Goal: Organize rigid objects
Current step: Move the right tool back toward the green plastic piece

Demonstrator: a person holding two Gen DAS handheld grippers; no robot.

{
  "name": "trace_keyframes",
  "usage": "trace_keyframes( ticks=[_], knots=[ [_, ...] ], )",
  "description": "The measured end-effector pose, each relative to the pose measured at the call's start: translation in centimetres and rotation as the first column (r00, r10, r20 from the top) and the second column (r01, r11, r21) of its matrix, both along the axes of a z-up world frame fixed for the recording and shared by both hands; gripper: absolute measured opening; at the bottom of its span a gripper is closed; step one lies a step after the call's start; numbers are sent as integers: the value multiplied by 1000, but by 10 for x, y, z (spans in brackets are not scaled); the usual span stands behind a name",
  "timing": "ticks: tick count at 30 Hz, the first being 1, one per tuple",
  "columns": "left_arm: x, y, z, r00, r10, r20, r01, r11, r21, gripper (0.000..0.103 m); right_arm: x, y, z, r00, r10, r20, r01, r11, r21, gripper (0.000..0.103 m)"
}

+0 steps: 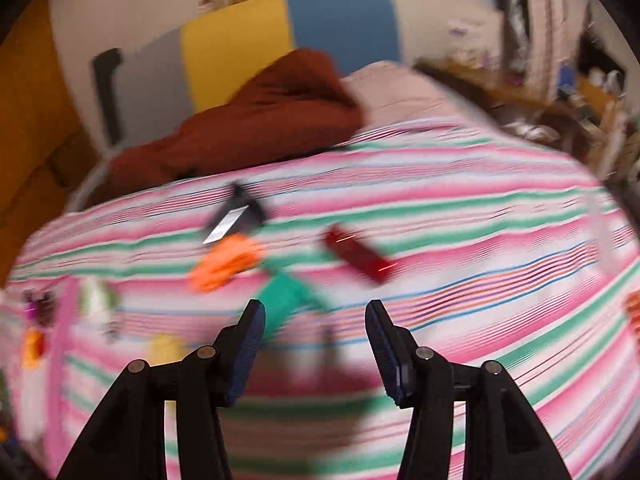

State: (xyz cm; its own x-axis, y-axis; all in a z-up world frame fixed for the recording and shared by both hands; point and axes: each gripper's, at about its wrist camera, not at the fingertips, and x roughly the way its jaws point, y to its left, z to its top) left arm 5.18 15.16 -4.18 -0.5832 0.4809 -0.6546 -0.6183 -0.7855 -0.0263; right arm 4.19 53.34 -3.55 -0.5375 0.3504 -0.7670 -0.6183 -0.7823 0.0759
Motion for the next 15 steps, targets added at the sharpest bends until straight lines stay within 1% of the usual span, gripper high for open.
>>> trace_keyframes(
  ticks=[1, 2, 5, 8, 11, 12, 14, 15],
  knots=[
    [0, 1, 0, 1000, -2, -1, 2, 1000, 1, 102, 0, 5, -2, 1000, -16, 22, 16, 999, 32, 53],
    [1, 2, 1, 1000, -6, 0, 6, 1000, 1, 102, -1, 12, -5, 999, -12, 37, 10, 999, 45, 53],
    [1, 8, 1, 1000, -11, -2, 11, 1000, -5, 102, -6, 21, -12, 999, 33, 27, -33, 999, -2, 53],
    [2, 13, 1, 1000, -19, -3, 19, 1000, -11, 102, -20, 19, -18, 997, 81, 21, -80, 996, -33, 53],
    [5, 17, 0, 1000, -25, -10, 24, 999, -27, 102, -33, 15, -24, 990, 124, 68, -126, 992, 21, 53],
    [6, 17, 0, 1000, -25, -13, 25, 999, -31, 102, -36, 16, -28, 988, 133, 81, -135, 991, 16, 52],
    [7, 20, -1, 1000, -28, -13, 28, 999, -37, 102, -36, 21, -31, 989, 145, 35, -144, 989, -30, 53],
    [7, 21, -1, 999, -30, -11, 30, 999, -41, 102, -37, 26, -33, 989, 148, 13, -147, 986, -83, 52]
  ],
)
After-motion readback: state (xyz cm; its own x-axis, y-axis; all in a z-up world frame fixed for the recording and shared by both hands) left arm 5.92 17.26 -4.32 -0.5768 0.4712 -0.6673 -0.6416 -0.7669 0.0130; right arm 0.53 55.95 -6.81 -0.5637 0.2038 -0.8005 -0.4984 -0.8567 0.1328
